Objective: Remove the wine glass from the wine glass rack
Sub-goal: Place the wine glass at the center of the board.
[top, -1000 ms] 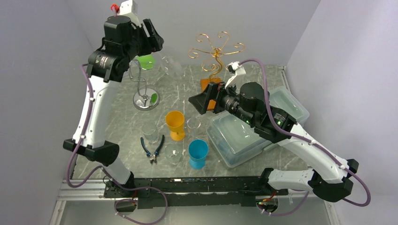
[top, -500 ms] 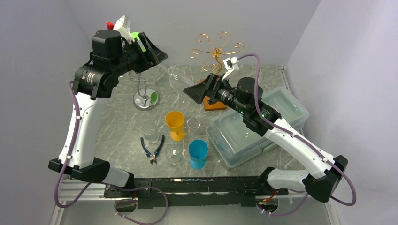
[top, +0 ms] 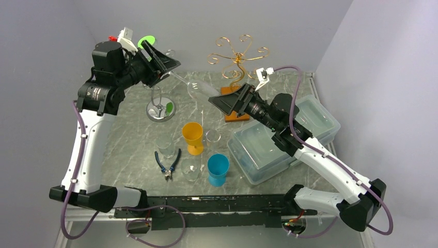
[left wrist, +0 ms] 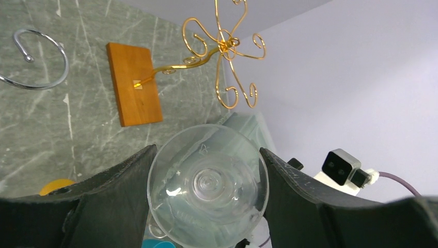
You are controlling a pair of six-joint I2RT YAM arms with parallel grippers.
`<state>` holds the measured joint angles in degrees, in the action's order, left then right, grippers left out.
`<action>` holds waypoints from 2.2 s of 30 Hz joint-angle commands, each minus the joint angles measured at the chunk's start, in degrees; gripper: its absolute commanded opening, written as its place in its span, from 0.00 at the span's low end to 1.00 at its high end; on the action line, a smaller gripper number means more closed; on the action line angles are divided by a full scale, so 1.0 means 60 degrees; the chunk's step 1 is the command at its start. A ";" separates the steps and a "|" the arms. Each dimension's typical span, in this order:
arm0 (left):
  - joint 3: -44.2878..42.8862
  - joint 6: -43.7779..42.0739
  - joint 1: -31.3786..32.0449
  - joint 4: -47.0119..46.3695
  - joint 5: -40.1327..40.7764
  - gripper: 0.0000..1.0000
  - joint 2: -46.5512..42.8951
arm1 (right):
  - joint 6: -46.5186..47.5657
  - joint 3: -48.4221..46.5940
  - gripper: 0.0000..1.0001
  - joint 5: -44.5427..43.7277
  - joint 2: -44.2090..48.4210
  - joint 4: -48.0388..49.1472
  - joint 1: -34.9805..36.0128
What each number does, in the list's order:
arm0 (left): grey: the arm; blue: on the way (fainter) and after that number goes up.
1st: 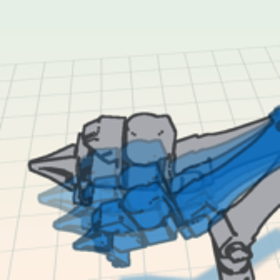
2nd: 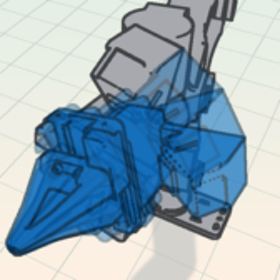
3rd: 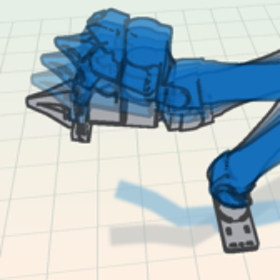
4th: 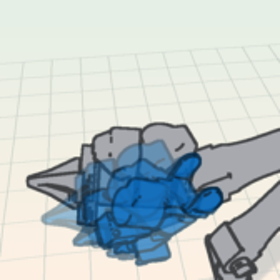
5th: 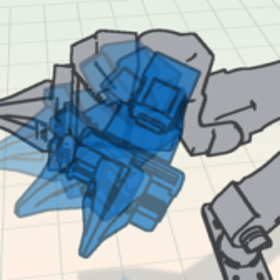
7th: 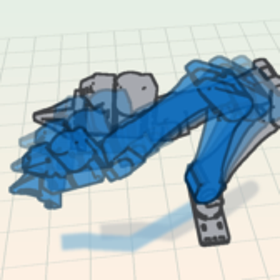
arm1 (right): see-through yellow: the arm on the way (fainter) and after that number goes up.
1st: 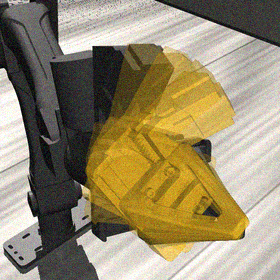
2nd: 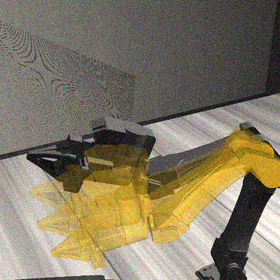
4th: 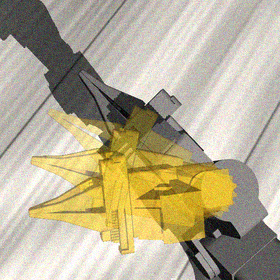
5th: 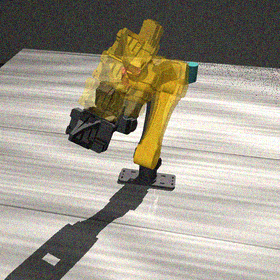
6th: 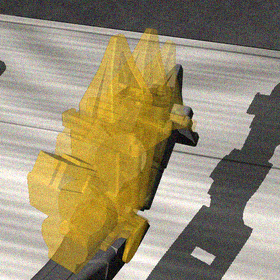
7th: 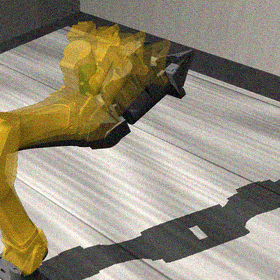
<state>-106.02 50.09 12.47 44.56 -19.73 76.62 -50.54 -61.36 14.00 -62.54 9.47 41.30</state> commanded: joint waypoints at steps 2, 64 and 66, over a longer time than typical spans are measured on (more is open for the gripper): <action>0.0604 0.1181 -0.0176 -0.1653 -0.1053 0.28 -0.0639 | -0.0638 0.0120 0.98 0.0487 0.0044 0.1335 -0.0042; -0.0490 -0.3431 -0.0333 0.2183 0.4770 0.99 -0.3551 | 0.2829 -0.6332 0.00 -0.0946 -0.3313 -0.7406 0.3293; -0.0741 -0.3507 -0.0327 0.2177 0.4883 0.99 -0.3531 | 0.3084 -0.6860 0.00 -0.1237 -0.3866 -0.7985 0.3733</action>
<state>-107.00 32.75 10.52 56.21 4.60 54.94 -38.02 -96.68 10.92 -81.14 -28.62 59.75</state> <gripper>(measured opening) 0.994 0.114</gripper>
